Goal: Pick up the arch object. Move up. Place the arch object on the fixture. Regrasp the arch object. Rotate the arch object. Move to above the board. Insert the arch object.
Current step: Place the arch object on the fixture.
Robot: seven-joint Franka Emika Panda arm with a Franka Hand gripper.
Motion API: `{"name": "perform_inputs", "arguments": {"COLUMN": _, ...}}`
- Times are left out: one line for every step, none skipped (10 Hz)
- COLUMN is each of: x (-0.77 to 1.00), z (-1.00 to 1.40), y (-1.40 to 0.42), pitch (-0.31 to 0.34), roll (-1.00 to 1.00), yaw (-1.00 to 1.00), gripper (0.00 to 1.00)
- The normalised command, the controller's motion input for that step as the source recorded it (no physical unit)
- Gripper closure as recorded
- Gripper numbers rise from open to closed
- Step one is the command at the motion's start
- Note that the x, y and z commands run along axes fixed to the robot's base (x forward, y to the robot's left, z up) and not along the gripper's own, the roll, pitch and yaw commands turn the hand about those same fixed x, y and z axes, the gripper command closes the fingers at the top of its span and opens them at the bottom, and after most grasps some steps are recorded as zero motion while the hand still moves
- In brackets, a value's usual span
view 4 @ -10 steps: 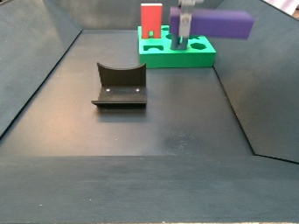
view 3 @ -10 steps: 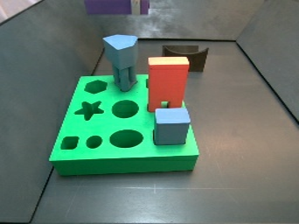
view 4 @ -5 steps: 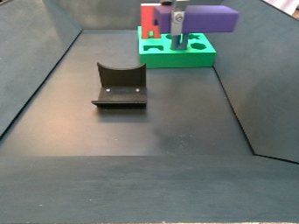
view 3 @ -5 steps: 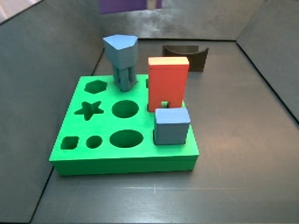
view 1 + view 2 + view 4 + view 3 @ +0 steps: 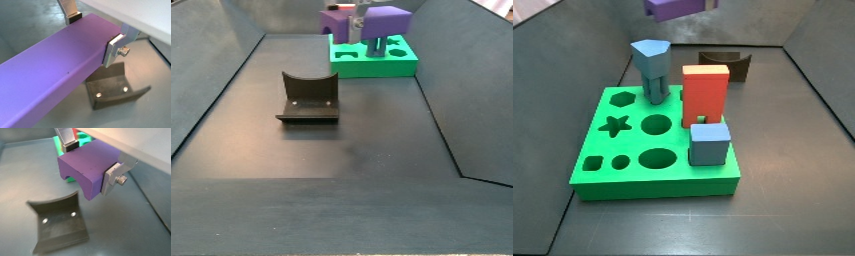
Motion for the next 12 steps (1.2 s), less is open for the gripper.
{"name": "perform_inputs", "arguments": {"x": 1.0, "z": -0.03, "y": 0.09, "pitch": 0.008, "roll": -0.05, "yaw": 1.0, "gripper": 1.0}}
{"name": "perform_inputs", "arguments": {"x": 1.0, "z": -0.03, "y": 0.08, "pitch": 0.016, "roll": -0.06, "yaw": 1.0, "gripper": 1.0}}
{"name": "perform_inputs", "arguments": {"x": 1.0, "z": -0.03, "y": 0.07, "pitch": 0.022, "roll": -0.06, "yaw": 1.0, "gripper": 1.0}}
{"name": "perform_inputs", "arguments": {"x": 1.0, "z": -0.02, "y": 0.06, "pitch": 0.033, "roll": -0.07, "yaw": 1.0, "gripper": 1.0}}
{"name": "perform_inputs", "arguments": {"x": 1.0, "z": -0.02, "y": 0.06, "pitch": 0.042, "roll": -0.08, "yaw": 1.0, "gripper": 1.0}}
{"name": "perform_inputs", "arguments": {"x": 0.41, "z": 0.12, "y": 0.25, "pitch": 0.123, "roll": -0.74, "yaw": 1.0, "gripper": 1.0}}
{"name": "perform_inputs", "arguments": {"x": 0.35, "z": 0.12, "y": 0.24, "pitch": 0.136, "roll": -0.78, "yaw": 1.0, "gripper": 1.0}}
{"name": "perform_inputs", "arguments": {"x": 0.21, "z": 0.07, "y": 0.17, "pitch": 0.182, "roll": -0.86, "yaw": 1.0, "gripper": 1.0}}
{"name": "perform_inputs", "arguments": {"x": 0.12, "z": 0.03, "y": 0.1, "pitch": 0.229, "roll": -0.89, "yaw": 1.0, "gripper": 1.0}}
{"name": "perform_inputs", "arguments": {"x": 0.03, "z": 0.01, "y": 0.05, "pitch": 0.312, "roll": -0.92, "yaw": 1.0, "gripper": 1.0}}
{"name": "perform_inputs", "arguments": {"x": 0.01, "z": 0.02, "y": 0.04, "pitch": 0.357, "roll": -0.95, "yaw": 1.0, "gripper": 1.0}}
{"name": "perform_inputs", "arguments": {"x": 0.03, "z": 0.01, "y": 0.04, "pitch": 0.5, "roll": -1.0, "yaw": 0.96, "gripper": 1.0}}
